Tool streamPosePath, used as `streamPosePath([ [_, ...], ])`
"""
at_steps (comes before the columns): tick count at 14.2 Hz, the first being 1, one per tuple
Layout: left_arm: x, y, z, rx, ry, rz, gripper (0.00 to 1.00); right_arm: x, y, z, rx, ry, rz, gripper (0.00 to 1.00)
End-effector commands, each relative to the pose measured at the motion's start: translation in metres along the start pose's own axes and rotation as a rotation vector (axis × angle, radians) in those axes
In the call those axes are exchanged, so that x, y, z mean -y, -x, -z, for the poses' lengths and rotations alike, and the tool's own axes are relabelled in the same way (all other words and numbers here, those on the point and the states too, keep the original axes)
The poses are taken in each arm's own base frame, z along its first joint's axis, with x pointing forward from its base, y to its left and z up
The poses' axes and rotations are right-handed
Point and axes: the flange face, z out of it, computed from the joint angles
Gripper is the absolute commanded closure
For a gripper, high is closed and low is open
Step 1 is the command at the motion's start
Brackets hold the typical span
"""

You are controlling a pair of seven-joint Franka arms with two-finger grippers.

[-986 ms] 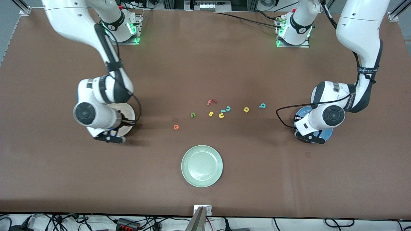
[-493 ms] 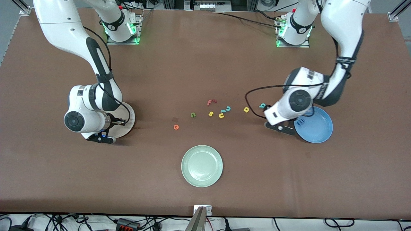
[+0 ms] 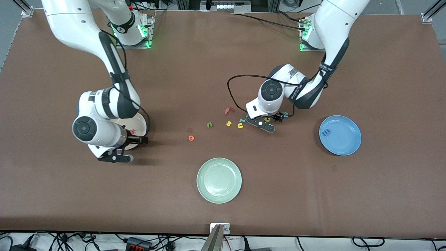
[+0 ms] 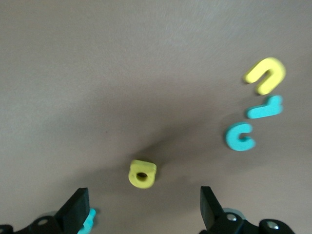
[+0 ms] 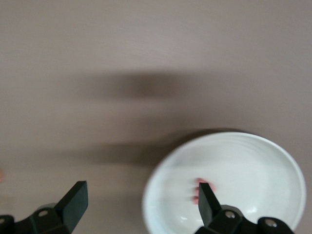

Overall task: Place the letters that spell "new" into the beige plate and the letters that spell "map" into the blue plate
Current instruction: 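Grasp the orange e and yellow a with the right and left grippers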

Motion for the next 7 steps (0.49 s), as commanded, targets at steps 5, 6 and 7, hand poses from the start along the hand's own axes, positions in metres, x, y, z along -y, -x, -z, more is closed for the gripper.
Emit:
streamPosePath([
  [5, -0.002, 0.007, -0.03, -0.043, -0.039, -0.101, 0.11, 0.142, 0.021, -0.035, -0.053, 0.008, 0.085, 0.04],
  [6, -0.002, 0.007, -0.031, -0.044, -0.038, -0.102, 0.14, 0.154, 0.023, -0.039, -0.074, 0.003, 0.064, 0.11],
  [7, -0.002, 0.007, -0.031, -0.044, -0.038, -0.102, 0.28, 0.17, 0.025, -0.044, -0.103, -0.003, 0.064, 0.12],
])
